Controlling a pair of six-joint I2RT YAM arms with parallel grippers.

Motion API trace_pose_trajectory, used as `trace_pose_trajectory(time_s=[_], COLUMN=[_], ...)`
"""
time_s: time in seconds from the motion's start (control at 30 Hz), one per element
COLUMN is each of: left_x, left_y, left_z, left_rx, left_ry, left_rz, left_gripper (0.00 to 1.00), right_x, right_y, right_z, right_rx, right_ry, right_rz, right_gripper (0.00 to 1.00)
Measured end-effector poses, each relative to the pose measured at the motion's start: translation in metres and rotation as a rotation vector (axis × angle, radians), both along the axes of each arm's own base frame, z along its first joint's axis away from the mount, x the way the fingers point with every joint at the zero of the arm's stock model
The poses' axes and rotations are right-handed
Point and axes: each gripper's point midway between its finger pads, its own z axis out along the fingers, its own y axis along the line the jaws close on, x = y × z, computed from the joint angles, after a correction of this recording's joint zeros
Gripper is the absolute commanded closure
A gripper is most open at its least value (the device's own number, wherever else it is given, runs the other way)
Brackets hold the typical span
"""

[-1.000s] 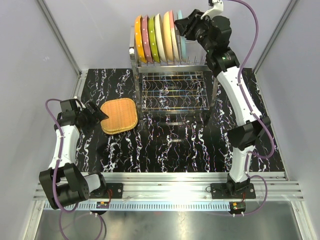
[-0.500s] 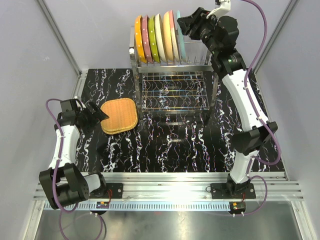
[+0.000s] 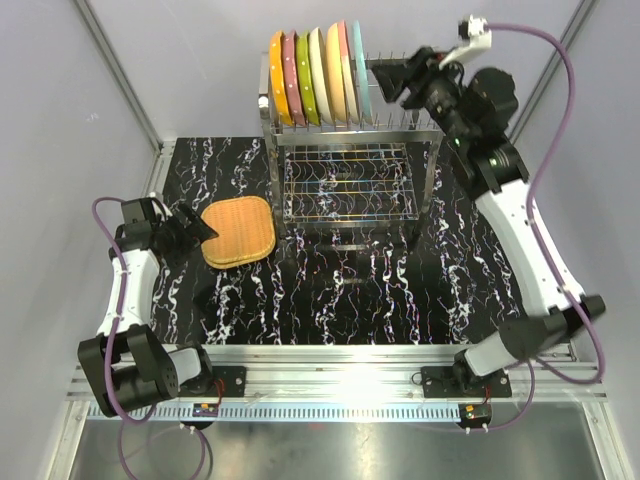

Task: Load the plates into the dish rack
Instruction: Grab a plate with the left arm

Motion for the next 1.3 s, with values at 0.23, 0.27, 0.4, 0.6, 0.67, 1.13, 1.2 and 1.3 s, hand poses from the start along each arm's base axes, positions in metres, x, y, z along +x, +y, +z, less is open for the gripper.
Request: trace_pose_trajectory(time_s=[0.23, 0.27, 0.4, 0.6, 0.67, 1.13, 1.2, 1.3], left_x=[0.002, 0.001, 0.002, 0.002, 0.001, 0.005, 0.005, 0.01], left_y=[-0.003, -0.003, -0.003, -0.002, -0.002, 0.01, 0.012, 0.015], left_z=[-0.012, -0.014, -0.019, -0.035, -0.04, -0.071, -0.075, -0.073], left_rx=[-0.026, -0.026, -0.028, -0.039, -0.046, -0.028, -0.024, -0.015], left_ry=[0.035, 0.038, 0.052, 0.109, 0.132, 0.241, 0.256, 0.254], left_rz=[-0.017, -0.018, -0.02, -0.015, -0.007, 0.059, 0.065, 0.072], left_gripper=[0.01, 0.01, 0.03, 0.11, 0.14, 0.37, 0.37, 0.37], right_x=[-0.081, -0.089, -0.118, -0.149, -0.158, -0.17, -0.171, -0.171], right_y=[-0.01, -0.011, -0.015, -0.022, -0.024, -0.02, -0.02, -0.02], right_z=[-0.022, -0.026, -0.055, -0.113, -0.13, -0.195, -0.194, -0.193], right_rx=[-0.048, -0.054, -0.074, -0.068, -0.055, -0.008, -0.004, 0.0], right_ry=[-0.083, -0.086, -0.087, -0.025, -0.006, 0.11, 0.103, 0.098], right_rz=[0.118, 0.13, 0.167, 0.197, 0.208, 0.261, 0.261, 0.262], right_gripper=[0.5, 0.54, 0.59, 0.6, 0.6, 0.63, 0.63, 0.63])
